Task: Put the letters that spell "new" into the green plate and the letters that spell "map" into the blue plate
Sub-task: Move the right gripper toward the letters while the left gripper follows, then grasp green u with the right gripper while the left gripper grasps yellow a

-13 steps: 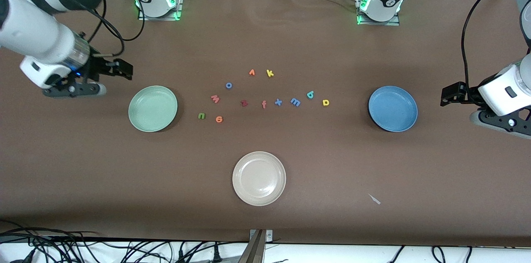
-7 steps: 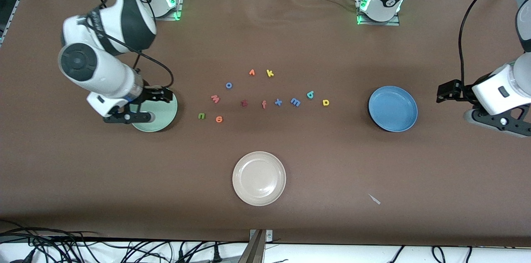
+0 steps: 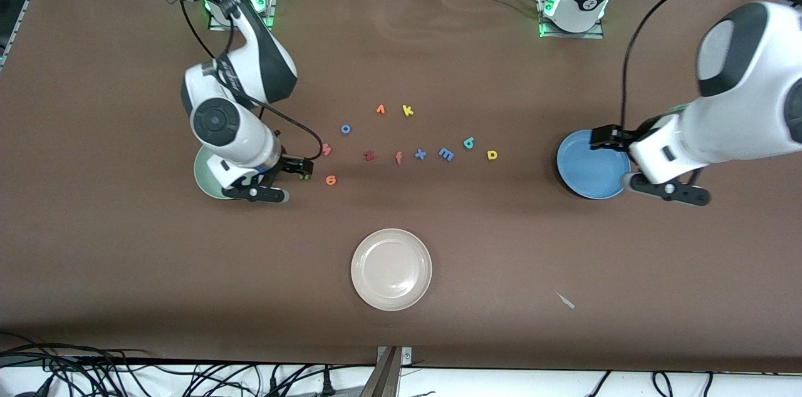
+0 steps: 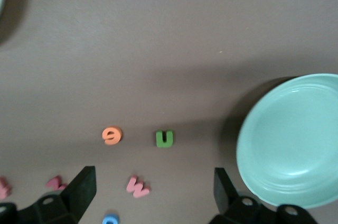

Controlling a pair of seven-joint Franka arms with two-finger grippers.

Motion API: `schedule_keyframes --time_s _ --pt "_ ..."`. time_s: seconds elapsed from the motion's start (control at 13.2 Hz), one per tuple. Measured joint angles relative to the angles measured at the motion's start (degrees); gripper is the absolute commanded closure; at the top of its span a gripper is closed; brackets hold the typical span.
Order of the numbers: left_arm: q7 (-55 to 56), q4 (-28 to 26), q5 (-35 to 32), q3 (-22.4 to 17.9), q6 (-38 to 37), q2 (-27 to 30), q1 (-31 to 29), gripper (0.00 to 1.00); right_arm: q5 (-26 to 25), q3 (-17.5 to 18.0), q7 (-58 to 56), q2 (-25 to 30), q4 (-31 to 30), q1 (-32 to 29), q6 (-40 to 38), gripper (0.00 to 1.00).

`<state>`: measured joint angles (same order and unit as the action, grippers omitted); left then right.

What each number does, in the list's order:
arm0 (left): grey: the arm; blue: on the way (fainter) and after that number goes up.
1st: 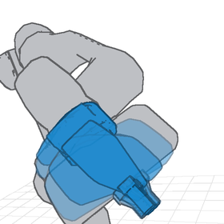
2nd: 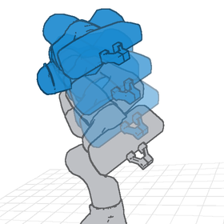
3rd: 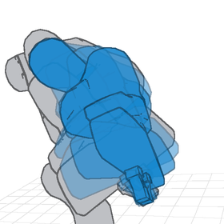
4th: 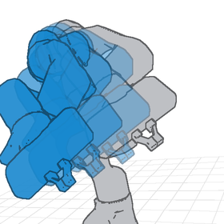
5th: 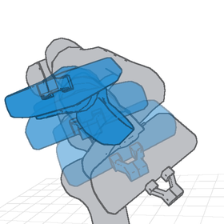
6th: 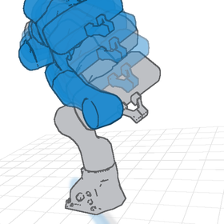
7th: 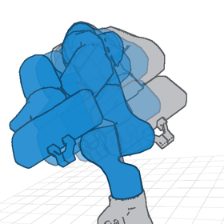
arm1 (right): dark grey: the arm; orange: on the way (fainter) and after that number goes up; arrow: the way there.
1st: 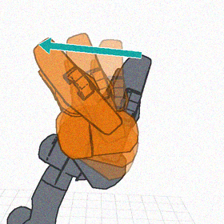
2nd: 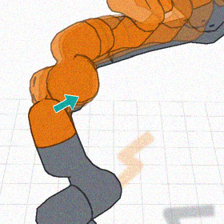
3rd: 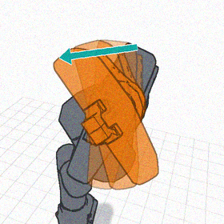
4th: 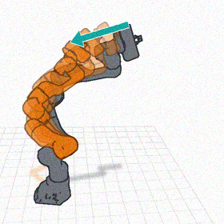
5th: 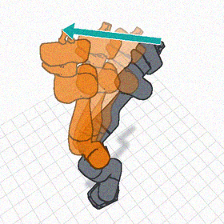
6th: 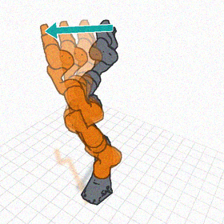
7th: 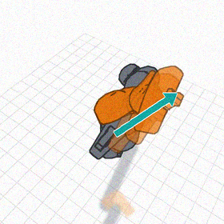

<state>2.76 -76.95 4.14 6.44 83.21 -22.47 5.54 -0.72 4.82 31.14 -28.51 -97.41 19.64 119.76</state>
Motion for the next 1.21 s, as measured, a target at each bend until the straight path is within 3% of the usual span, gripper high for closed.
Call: schedule_keyframes --time_s 0.08,0.15,0.46,0.61,0.83,1.21 --pt "3.22 -1.61 0.03 0.13 0.55 -0.18 1.41 0.0 0.0 -0.11 0.02 -1.08 -0.57 -0.01 1.39 0.25" --pt "6.43 -3.45 0.04 0.27 1.8 -0.29 2.76 0.01 0.0 -0.21 0.02 -1.68 -1.73 -0.01 3.12 0.27" --pt "18.72 -13.22 1.66 2.45 13.27 -0.71 5.4 0.01 -0.13 -0.38 0.25 -2.11 -8.56 -0.01 12.63 0.29" --pt "26.48 -18.04 1.67 4.54 19.64 -0.87 5.52 0.01 -0.16 -0.39 0.62 -2.36 -10.57 0.0 14.54 0.34" --pt "32.98 -24.11 1.67 5.39 26.63 -0.94 5.84 0.01 -0.19 -0.38 0.72 -3.56 -11.53 0.36 14.75 0.35" --pt "37.66 -38.1 1.67 6.73 46.9 -1.79 6.64 0.02 -0.27 -0.38 0.9 -4.24 -11.51 0.88 17.27 0.37"
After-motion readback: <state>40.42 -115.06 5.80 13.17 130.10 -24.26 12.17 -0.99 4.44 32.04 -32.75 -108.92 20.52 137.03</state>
